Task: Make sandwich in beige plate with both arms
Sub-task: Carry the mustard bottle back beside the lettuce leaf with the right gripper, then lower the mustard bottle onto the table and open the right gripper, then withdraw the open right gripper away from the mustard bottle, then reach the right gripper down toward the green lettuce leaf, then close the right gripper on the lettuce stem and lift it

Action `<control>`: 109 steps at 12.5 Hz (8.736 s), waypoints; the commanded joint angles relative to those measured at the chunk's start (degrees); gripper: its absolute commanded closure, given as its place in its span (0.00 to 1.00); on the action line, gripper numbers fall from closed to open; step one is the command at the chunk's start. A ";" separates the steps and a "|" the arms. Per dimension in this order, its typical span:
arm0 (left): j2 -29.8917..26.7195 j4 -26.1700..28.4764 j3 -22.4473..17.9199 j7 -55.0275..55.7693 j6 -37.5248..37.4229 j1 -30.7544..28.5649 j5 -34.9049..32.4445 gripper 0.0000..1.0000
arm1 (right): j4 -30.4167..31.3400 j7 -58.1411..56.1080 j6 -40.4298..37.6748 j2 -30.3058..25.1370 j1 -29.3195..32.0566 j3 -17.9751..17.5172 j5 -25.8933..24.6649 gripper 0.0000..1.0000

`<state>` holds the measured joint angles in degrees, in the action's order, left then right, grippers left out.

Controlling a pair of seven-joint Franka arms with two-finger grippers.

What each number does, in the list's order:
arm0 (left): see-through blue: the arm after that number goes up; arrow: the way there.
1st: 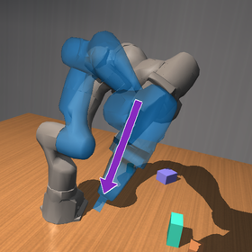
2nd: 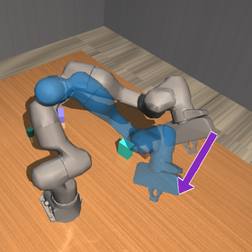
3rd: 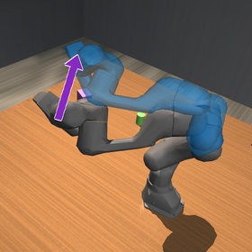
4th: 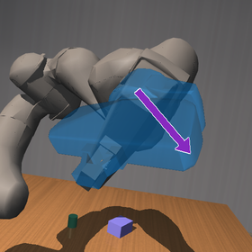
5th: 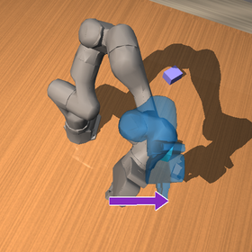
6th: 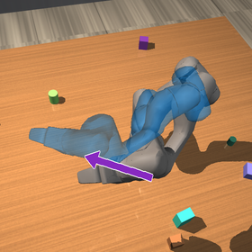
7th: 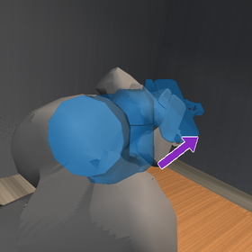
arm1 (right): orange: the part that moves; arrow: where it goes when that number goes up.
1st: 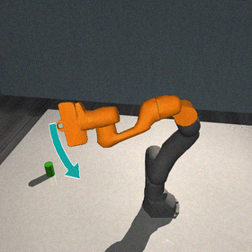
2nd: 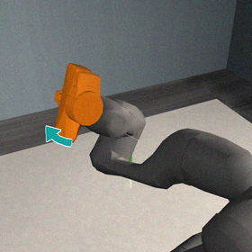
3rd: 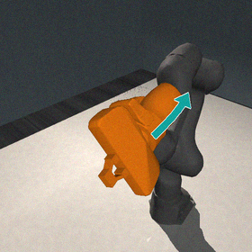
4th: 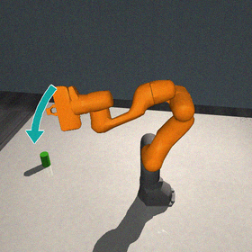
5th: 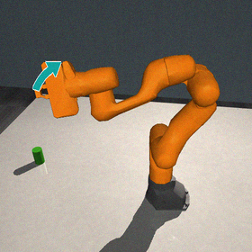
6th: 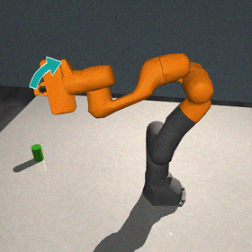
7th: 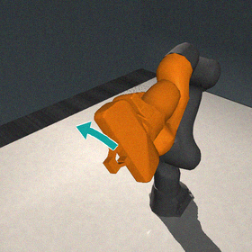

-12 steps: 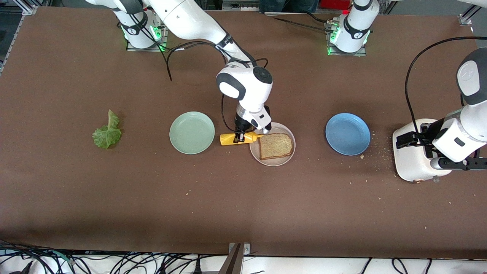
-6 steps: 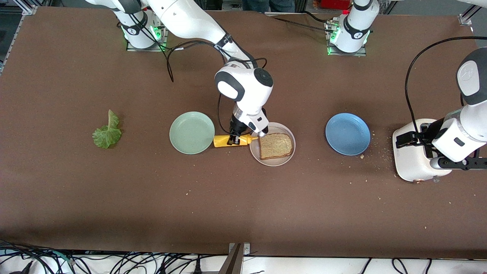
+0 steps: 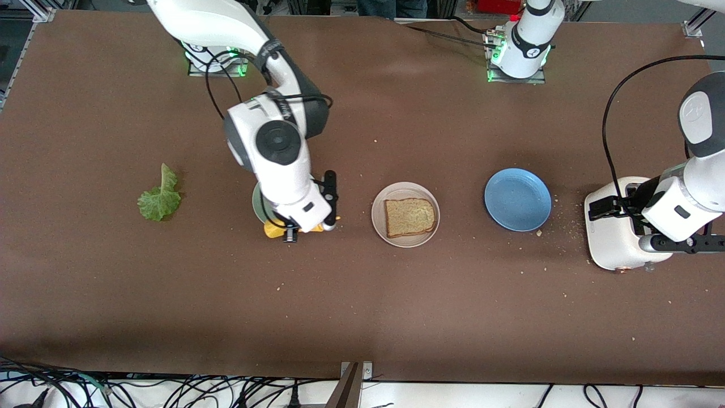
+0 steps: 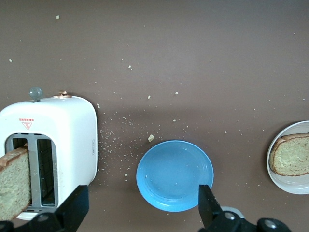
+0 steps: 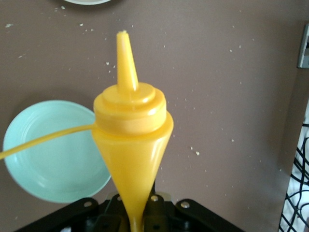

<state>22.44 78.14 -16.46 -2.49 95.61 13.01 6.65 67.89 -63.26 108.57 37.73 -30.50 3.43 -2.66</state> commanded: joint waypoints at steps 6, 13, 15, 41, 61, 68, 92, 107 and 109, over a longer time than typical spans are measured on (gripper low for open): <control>-0.12 0.26 -0.15 0.99 -0.43 0.62 -2.26 0.00 | 7.50 -24.95 -5.92 -5.20 21.25 -1.15 30.12 1.00; -0.12 0.26 -0.15 0.90 -0.34 0.70 -2.26 0.00 | 26.30 -55.61 -7.41 -6.35 33.49 1.48 55.36 1.00; -0.12 0.26 -0.15 0.90 -0.34 0.70 -2.26 0.00 | 32.10 -62.30 -8.29 -6.00 35.07 2.89 60.64 1.00; -0.12 0.26 -0.15 0.99 -0.43 0.70 -2.26 0.00 | 27.86 -66.33 -16.44 0.15 42.02 6.94 57.00 0.00; 0.32 0.17 -0.15 0.99 -0.34 0.70 -2.26 0.00 | 0.05 16.65 -20.24 -10.04 34.99 7.47 18.22 0.00; 0.32 0.17 -0.15 0.99 -0.34 0.70 -2.26 0.00 | 0.40 45.98 -19.63 -10.75 34.11 7.03 12.85 0.00; 0.41 0.26 -0.15 0.99 -0.34 0.97 -2.26 0.00 | 61.48 71.97 30.28 -23.06 25.14 9.13 0.90 0.00; 0.41 0.26 -0.15 0.99 -0.34 0.97 -2.26 0.00 | 62.72 69.34 37.06 -15.58 25.58 9.93 0.90 1.00; 0.41 0.26 -0.15 1.08 -0.34 0.97 -2.26 0.00 | 62.37 69.15 36.89 -16.54 25.50 9.93 0.90 1.00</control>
<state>23.18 78.23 -16.44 -2.48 95.61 13.40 6.65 129.74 6.75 144.86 22.81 -5.34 13.24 -0.60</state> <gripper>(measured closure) 0.000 0.863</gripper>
